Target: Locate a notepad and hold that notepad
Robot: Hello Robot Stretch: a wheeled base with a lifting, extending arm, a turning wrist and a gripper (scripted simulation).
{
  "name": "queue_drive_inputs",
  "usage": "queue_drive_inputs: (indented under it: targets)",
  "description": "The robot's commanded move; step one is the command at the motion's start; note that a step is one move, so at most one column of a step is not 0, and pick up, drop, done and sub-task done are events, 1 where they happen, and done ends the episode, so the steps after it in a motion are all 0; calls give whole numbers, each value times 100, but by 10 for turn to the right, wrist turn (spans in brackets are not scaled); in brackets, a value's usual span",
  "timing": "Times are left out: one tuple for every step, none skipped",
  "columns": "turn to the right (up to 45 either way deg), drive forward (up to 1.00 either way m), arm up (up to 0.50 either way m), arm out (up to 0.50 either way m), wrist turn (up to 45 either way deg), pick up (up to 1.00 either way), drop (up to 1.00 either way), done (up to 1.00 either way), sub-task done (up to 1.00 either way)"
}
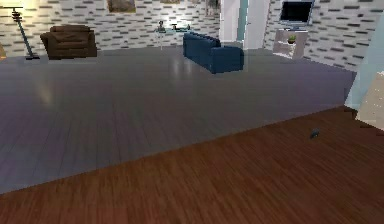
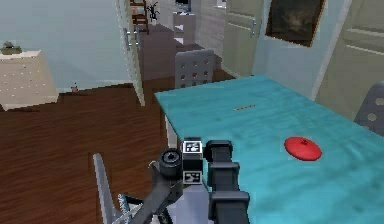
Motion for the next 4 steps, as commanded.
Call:
queue_drive_inputs:
  targets:
    - [0,0,0,0,450,0,0,0,0]
    - [0,0,0,0,270,0,0,0,0]
    - [0,0,-30,0,0,0,0,0,0]
    - [0,0,0,0,0,100,0,0,0]
